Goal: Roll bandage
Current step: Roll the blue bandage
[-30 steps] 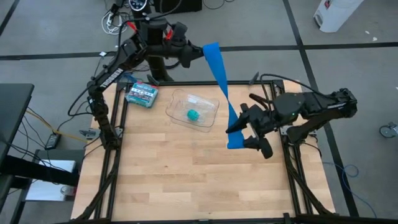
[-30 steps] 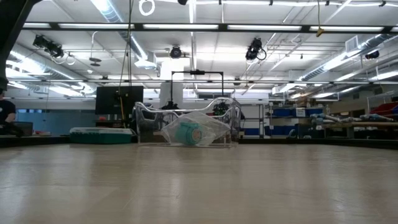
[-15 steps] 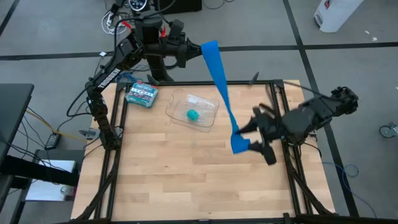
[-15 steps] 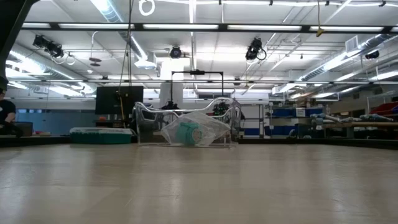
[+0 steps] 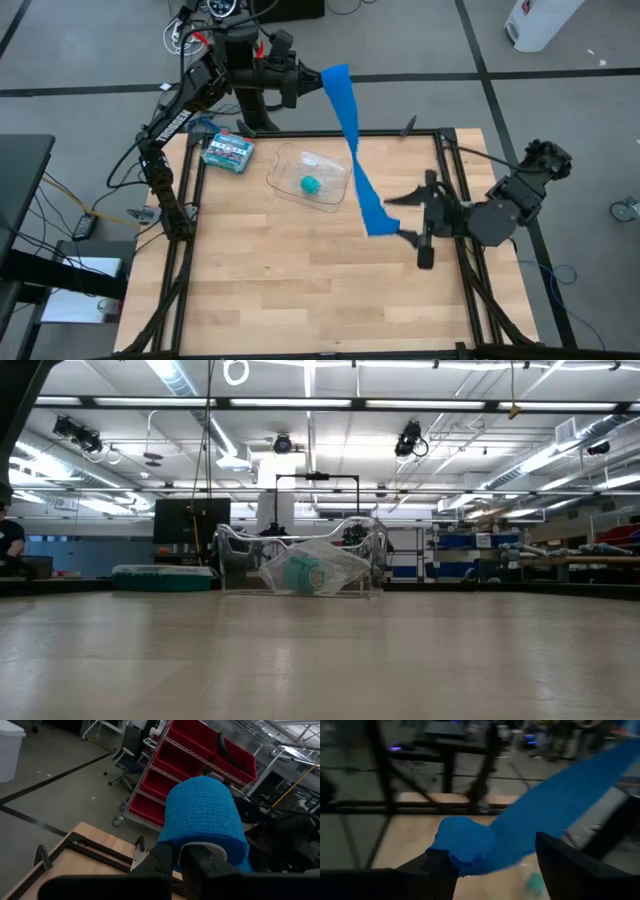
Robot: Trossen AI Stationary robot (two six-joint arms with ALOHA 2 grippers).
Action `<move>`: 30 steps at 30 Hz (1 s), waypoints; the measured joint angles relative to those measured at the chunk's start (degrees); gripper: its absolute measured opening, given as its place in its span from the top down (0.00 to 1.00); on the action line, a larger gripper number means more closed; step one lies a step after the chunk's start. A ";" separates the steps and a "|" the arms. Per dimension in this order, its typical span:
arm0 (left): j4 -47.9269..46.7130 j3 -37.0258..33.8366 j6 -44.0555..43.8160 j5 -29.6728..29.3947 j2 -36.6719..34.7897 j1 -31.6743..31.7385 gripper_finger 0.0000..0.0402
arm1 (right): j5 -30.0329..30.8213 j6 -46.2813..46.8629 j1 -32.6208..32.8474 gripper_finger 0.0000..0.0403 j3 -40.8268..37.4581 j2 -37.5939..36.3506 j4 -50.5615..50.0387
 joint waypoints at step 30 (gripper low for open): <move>-0.64 0.33 -0.07 2.42 -0.15 0.00 0.94 | 10.12 12.43 6.06 0.52 0.02 -5.00 -16.38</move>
